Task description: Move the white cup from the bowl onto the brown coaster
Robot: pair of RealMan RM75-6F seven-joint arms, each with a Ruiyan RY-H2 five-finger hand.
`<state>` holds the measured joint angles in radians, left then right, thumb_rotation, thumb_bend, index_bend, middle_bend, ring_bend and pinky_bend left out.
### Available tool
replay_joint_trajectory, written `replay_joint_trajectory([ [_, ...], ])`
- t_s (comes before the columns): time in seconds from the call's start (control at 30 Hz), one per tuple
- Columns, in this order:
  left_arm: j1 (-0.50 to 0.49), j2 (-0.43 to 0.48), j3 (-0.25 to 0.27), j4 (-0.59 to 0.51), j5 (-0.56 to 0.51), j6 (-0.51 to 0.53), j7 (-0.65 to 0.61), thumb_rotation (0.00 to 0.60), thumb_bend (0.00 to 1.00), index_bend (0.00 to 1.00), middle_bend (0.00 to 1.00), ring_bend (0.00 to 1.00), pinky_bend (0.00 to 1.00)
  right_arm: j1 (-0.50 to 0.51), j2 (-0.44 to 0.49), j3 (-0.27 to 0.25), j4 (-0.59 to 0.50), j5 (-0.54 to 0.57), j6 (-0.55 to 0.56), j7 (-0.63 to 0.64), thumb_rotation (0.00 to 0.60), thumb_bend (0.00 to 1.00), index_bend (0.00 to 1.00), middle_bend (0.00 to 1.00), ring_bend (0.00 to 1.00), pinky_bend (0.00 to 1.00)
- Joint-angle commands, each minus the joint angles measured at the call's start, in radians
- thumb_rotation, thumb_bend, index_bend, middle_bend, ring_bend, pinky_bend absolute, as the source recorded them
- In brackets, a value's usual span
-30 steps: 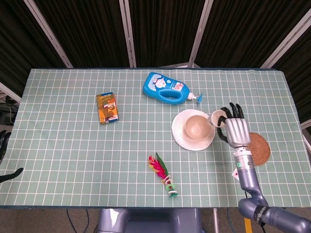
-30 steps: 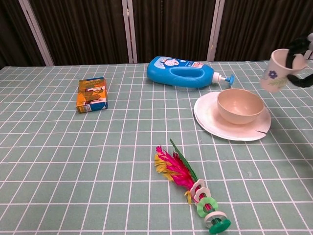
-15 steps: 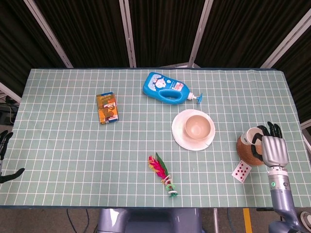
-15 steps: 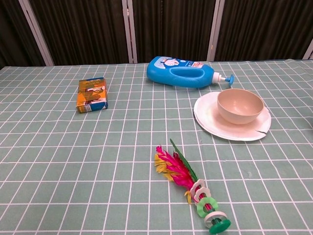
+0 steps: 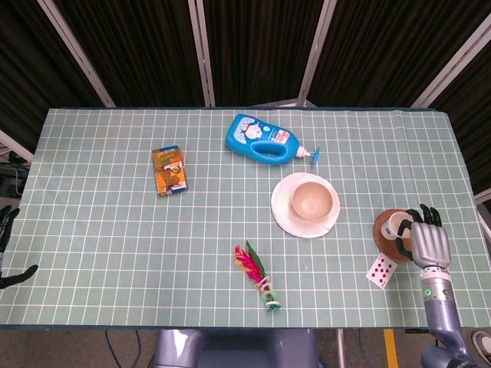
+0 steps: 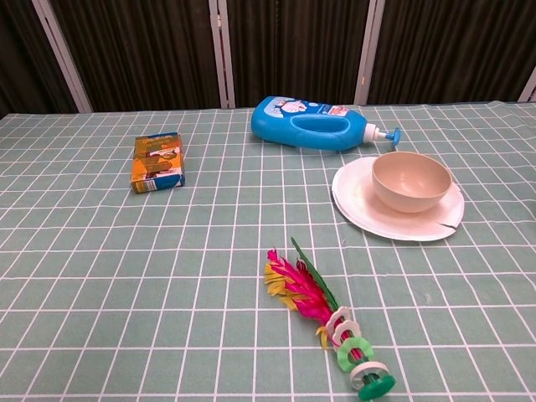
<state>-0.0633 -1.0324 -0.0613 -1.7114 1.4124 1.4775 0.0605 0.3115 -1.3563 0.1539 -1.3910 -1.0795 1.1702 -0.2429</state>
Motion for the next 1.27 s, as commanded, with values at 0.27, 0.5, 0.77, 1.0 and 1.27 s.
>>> replay_joint_trajectory([
  [0.27,0.000,-0.001,0.001,0.000,0.003,0.001,0.002,0.600,0.00,0.00,0.00,0.00,0.00,-0.001,0.017,-0.007,-0.011,0.038,-0.045,-0.025,0.600,0.31,0.53,0.08,0.00,0.00],
  [0.5,0.002,0.000,0.000,0.000,0.002,0.004,-0.001,0.600,0.00,0.00,0.00,0.00,0.00,-0.015,0.041,-0.009,-0.043,0.009,-0.016,-0.003,0.600,0.18,0.04,0.00,0.00,0.00],
  [0.77,0.001,-0.001,0.001,0.003,0.001,0.000,0.002,0.600,0.00,0.00,0.00,0.00,0.00,-0.074,0.078,-0.044,-0.093,-0.142,0.131,0.042,0.600,0.15,0.00,0.00,0.00,0.00],
  [1.0,-0.002,-0.007,0.003,0.009,0.002,-0.005,0.011,0.600,0.00,0.00,0.00,0.00,0.00,-0.124,0.102,-0.093,-0.107,-0.261,0.227,0.063,0.600,0.15,0.00,0.00,0.00,0.00],
  [1.27,-0.003,-0.013,0.007,0.014,0.008,-0.007,0.014,0.600,0.00,0.00,0.00,0.00,0.00,-0.152,0.128,-0.109,-0.137,-0.350,0.297,0.071,0.600,0.14,0.00,0.00,0.00,0.00],
])
